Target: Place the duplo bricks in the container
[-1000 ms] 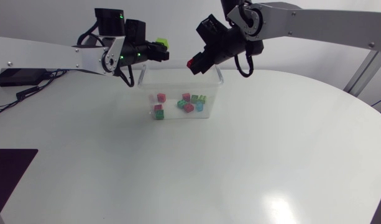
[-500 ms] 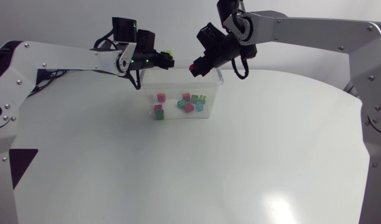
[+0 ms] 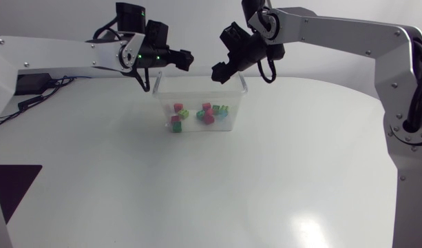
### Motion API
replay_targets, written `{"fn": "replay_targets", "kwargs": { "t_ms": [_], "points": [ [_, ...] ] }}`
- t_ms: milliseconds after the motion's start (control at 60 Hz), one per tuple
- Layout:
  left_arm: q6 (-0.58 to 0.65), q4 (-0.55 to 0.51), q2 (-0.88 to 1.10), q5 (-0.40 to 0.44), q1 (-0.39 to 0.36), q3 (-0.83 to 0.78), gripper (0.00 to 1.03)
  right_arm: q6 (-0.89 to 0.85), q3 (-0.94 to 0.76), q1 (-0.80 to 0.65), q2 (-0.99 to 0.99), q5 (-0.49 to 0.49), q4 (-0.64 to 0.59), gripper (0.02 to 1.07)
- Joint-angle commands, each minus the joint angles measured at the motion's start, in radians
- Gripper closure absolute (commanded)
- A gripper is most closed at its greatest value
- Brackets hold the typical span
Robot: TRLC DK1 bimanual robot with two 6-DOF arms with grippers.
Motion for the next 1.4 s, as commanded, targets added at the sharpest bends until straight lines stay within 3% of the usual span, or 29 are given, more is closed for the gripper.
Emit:
{"fn": "replay_targets", "kwargs": {
  "t_ms": [0, 217, 533, 783, 1383],
  "points": [
    [0.016, -0.016, -0.074, 0.003, 0.008, -0.016, 0.04, 0.014, 0.029, -0.007, 0.029, 0.001, -0.025, 0.07],
    [0.034, -0.089, -0.195, 0.003, 0.027, -0.063, 0.04, -0.020, -0.083, -0.010, -0.095, -0.013, -0.028, 0.07],
    [0.097, -0.167, -0.380, 0.004, 0.034, -0.226, 0.04, -0.155, -0.436, -0.002, -0.384, -0.110, -0.023, 0.07],
    [0.117, -0.158, -0.495, 0.004, 0.085, -0.399, 0.04, -0.318, -0.683, 0.014, -0.508, -0.200, -0.091, 0.07],
    [0.126, -0.046, -0.781, -0.002, 0.169, -0.729, 0.04, -0.426, -0.956, 0.197, -0.531, -0.205, -0.123, 0.07]
  ]
}}
